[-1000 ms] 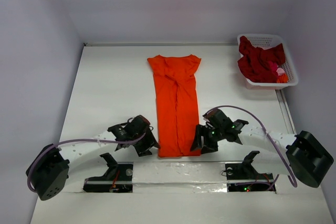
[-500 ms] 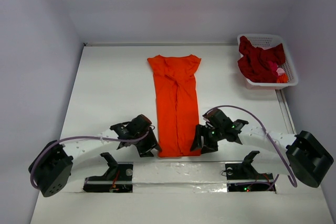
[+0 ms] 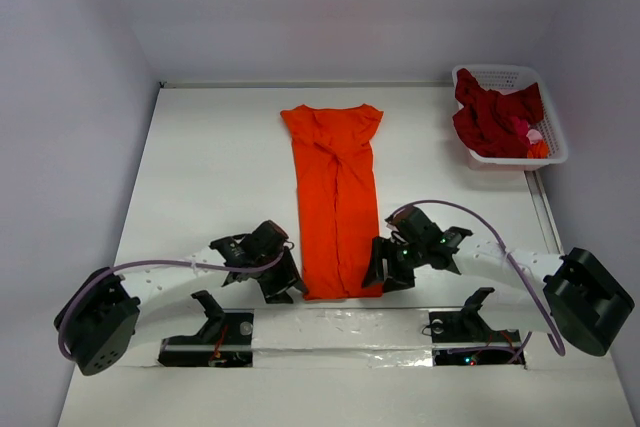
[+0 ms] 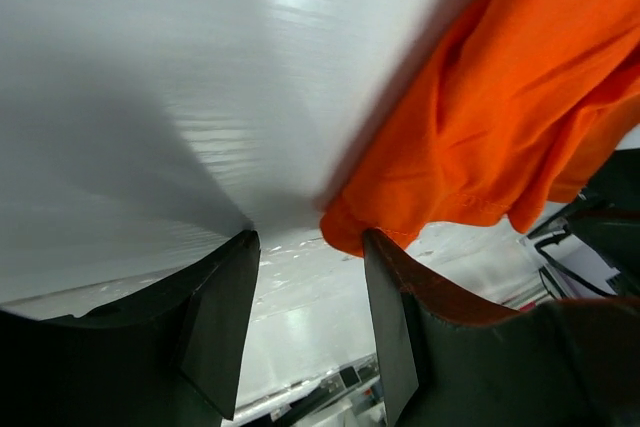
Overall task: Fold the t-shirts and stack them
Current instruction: Grab the bottom of the folded rectangular tshirt with both arms
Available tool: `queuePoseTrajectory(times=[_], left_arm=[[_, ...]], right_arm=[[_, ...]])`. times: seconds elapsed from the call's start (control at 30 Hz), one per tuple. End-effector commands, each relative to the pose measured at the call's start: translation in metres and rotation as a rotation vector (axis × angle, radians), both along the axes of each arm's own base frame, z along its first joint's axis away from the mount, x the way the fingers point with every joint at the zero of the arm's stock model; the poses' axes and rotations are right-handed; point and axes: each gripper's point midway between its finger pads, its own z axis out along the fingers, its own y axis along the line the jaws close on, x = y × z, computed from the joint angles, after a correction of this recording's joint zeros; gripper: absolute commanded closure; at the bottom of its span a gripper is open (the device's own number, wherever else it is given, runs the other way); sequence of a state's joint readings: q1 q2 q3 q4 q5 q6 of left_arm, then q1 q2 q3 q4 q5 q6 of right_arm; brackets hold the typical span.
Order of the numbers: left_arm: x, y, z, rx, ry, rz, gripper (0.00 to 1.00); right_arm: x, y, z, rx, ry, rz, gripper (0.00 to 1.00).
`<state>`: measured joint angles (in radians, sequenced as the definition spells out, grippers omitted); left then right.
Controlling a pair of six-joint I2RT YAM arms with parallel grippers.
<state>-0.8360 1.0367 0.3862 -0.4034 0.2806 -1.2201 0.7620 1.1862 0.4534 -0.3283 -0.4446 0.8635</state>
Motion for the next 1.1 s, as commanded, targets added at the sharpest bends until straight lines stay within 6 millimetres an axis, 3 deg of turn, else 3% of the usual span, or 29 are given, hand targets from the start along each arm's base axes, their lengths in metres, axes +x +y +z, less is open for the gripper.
queuePoseTrajectory(times=[0.0, 0.33, 0.57, 1.07], left_arm=[[0.001, -0.003, -0.009, 0.008, 0.003, -0.028, 0.55], [0.016, -0.01, 0.005, 0.02, -0.044, -0.025, 0.56], [0.018, -0.007, 0.032, -0.001, -0.084, -0.003, 0.57], [0.015, -0.011, 0.014, 0.005, -0.049, -0.032, 0.57]], right_arm=[[0.008, 0.004, 0.003, -0.007, -0.05, 0.011, 0.3], [0.007, 0.003, 0.003, -0.007, -0.051, 0.009, 0.3], [0.008, 0.003, 0.003, -0.01, -0.055, 0.017, 0.3], [0.009, 0.003, 0.003, -0.015, -0.056, 0.018, 0.3]])
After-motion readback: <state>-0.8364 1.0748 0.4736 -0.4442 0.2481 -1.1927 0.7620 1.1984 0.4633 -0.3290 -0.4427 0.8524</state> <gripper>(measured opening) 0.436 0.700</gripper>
